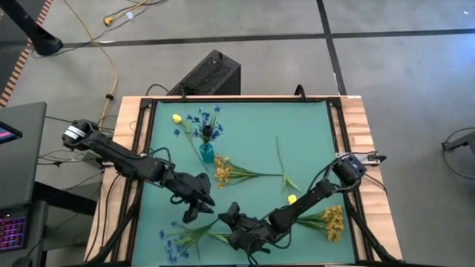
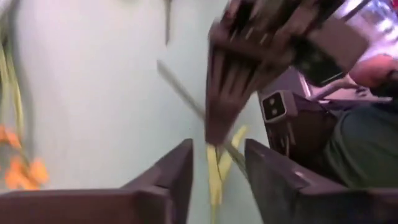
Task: Sort flowers into vase by color
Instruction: Put the blue flowers into the blue vase
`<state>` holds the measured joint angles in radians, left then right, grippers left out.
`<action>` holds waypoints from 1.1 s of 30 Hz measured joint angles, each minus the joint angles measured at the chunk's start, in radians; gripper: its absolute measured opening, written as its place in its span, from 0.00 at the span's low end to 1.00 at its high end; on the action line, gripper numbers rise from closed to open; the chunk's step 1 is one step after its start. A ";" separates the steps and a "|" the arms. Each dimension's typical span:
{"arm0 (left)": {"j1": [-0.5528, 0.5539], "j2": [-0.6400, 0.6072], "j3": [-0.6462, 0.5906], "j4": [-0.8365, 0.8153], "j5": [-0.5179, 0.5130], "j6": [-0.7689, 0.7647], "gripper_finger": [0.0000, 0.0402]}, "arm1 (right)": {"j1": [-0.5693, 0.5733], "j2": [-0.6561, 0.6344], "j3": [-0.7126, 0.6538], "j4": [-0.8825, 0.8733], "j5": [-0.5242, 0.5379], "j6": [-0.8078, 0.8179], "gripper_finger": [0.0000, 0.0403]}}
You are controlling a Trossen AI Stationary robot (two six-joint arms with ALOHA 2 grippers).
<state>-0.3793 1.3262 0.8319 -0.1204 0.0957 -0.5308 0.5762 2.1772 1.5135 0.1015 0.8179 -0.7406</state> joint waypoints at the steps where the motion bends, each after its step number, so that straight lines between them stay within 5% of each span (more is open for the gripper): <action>1: 0.008 0.000 0.014 0.000 0.005 0.043 0.36 | 0.000 -0.004 0.000 -0.009 -0.022 0.019 0.08; 6: 0.019 0.000 0.060 0.001 0.015 0.219 0.51 | -0.023 -0.082 0.000 -0.127 -0.247 0.214 0.08; 10: -0.031 -0.023 0.062 0.013 -0.138 0.360 0.54 | -0.062 -0.184 -0.050 -0.193 -0.495 0.302 0.08; 13: -0.074 -0.068 0.060 0.004 -0.318 0.463 0.54 | -0.086 -0.274 -0.197 -0.069 -0.634 0.300 0.08; 17: -0.120 -0.132 0.016 0.064 -0.489 0.560 0.52 | -0.109 -0.424 -0.456 0.326 -0.786 0.299 0.08; 21: -0.135 -0.151 -0.089 0.311 -0.502 0.650 0.51 | -0.132 -0.498 -0.673 0.878 -0.825 0.357 0.08; 25: -0.127 -0.116 -0.151 0.614 -0.500 0.759 0.51 | -0.174 -0.449 -0.748 1.291 -0.823 0.499 0.08; 33: -0.067 0.000 -0.154 0.845 -0.491 0.745 0.51 | -0.212 -0.357 -0.691 1.301 -0.760 0.530 0.08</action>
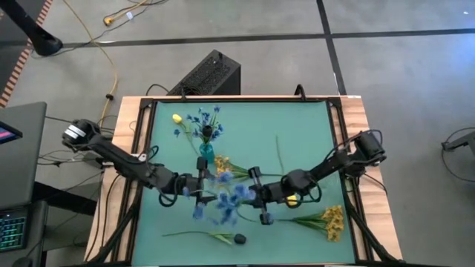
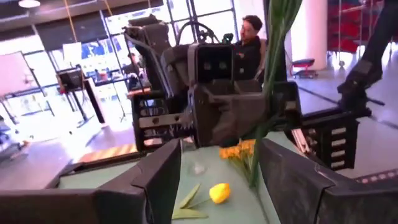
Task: Sort flowers into vase by color
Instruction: Put the blue flowers into the blue vase
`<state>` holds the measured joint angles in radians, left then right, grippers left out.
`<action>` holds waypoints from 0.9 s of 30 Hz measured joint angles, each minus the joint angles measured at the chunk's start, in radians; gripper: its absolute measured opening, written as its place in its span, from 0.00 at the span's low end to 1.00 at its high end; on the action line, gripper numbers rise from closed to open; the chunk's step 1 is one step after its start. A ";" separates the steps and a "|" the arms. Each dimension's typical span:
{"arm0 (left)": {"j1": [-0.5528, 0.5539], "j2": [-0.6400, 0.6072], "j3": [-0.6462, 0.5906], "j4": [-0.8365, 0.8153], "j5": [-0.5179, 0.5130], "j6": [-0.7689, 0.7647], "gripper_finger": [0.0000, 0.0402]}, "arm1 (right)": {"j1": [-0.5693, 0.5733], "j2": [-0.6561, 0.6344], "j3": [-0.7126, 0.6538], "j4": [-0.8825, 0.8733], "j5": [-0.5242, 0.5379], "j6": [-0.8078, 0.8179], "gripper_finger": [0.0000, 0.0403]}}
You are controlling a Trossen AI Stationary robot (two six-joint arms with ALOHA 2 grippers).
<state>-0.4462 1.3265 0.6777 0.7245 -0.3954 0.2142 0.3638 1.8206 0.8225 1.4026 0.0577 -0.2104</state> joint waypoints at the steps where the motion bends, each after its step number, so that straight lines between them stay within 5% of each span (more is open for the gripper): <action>1: 0.006 0.003 0.000 0.005 0.007 -0.016 0.51 | -0.003 0.000 0.002 -0.023 0.019 0.001 0.08; 6: 0.012 0.002 0.000 0.024 0.084 -0.045 0.51 | -0.015 0.002 0.006 -0.090 0.114 0.002 0.08; 27: 0.065 0.002 0.000 0.053 0.041 -0.141 0.45 | -0.061 0.002 0.007 -0.191 0.264 0.038 0.08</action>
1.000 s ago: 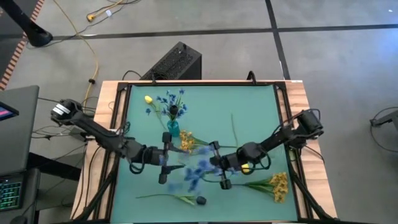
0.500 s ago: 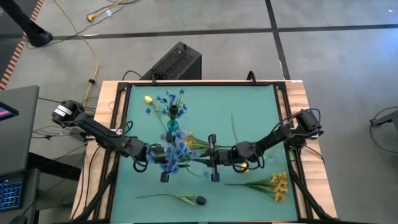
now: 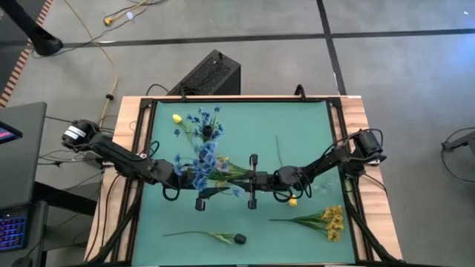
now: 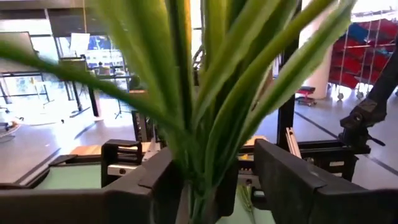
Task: Sort flowers into vase by color
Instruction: Put the blue flowers into the blue vase
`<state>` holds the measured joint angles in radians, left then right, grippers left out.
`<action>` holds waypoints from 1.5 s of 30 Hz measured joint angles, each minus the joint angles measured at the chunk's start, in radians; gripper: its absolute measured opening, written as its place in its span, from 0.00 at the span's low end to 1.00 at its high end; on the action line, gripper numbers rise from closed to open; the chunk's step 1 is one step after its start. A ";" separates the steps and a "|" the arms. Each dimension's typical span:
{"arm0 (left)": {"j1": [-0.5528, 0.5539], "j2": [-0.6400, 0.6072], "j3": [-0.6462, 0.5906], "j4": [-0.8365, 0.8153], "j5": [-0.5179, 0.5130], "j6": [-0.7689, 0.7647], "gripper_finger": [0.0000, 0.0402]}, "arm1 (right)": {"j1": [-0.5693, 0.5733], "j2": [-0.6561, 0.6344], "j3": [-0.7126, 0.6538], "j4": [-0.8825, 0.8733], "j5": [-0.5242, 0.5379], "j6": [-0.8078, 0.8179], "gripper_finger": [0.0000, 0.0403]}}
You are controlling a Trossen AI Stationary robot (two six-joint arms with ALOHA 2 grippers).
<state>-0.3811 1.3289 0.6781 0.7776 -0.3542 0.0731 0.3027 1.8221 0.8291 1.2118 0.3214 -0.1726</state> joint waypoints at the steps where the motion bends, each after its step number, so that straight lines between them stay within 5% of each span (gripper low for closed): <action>1: 0.000 0.000 0.000 0.000 0.000 0.001 0.42 | 0.000 0.000 0.000 0.000 0.000 0.000 0.08; 11: 0.000 -0.010 0.000 -0.013 -0.013 0.003 0.04 | 0.006 -0.003 0.000 -0.007 -0.005 -0.011 0.22; 21: -0.001 -0.111 0.000 -0.162 -0.062 -0.039 0.03 | 0.028 -0.016 0.000 -0.007 -0.003 -0.039 0.52; 27: -0.019 -0.279 0.001 -0.411 -0.082 -0.096 0.03 | 0.038 -0.039 0.000 -0.060 -0.002 -0.037 0.70; 32: -0.039 -0.444 0.001 -0.697 -0.130 -0.150 0.03 | 0.046 -0.039 0.000 -0.104 -0.004 -0.029 0.74; 37: -0.047 -0.542 -0.003 -0.901 -0.338 -0.221 0.03 | 0.041 -0.036 0.000 -0.178 -0.034 0.072 0.74; 41: -0.028 -0.555 -0.036 -0.937 -0.485 -0.255 0.03 | 0.030 -0.034 0.000 -0.223 -0.064 0.118 0.74; 45: 0.021 -0.555 -0.093 -0.837 -0.493 -0.244 0.03 | 0.029 -0.034 0.000 -0.222 -0.064 0.120 0.74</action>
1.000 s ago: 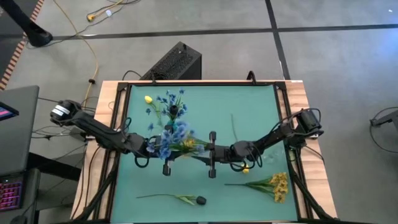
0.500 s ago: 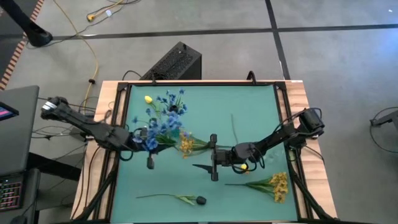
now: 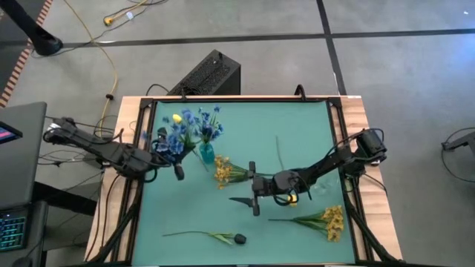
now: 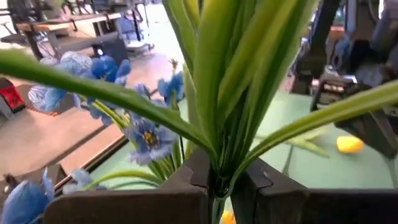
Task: Sort flowers into vase by color
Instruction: Put the blue flowers into the blue vase
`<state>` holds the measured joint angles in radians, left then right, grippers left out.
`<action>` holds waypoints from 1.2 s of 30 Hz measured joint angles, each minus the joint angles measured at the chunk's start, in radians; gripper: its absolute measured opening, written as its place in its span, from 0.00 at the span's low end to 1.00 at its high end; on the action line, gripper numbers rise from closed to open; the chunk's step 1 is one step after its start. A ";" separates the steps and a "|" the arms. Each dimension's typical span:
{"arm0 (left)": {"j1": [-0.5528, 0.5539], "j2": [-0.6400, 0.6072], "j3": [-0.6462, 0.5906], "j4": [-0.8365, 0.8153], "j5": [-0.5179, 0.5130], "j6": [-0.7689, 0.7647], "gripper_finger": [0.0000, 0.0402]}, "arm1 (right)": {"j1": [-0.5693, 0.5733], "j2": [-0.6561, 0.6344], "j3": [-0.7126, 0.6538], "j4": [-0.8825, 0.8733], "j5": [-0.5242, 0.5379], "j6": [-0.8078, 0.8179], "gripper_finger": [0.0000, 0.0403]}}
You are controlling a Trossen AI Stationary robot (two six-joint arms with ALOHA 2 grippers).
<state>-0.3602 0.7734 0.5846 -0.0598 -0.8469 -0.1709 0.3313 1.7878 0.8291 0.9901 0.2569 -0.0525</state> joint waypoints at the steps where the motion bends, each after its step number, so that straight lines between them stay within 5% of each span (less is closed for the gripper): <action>1: 0.014 0.000 -0.014 0.029 0.007 0.009 0.03 | 0.000 0.000 0.000 0.000 0.000 0.000 0.74; 19: 0.217 -0.002 -0.045 0.183 0.209 0.104 0.03 | 0.000 0.001 0.000 -0.004 0.000 -0.007 0.74; 36: 0.252 -0.001 -0.078 0.193 0.240 0.075 0.03 | 0.000 0.001 0.000 -0.010 0.000 -0.009 0.74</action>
<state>-0.1081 0.7723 0.5064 0.1329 -0.6071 -0.0963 0.3313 1.7889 0.8291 0.9802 0.2569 -0.0612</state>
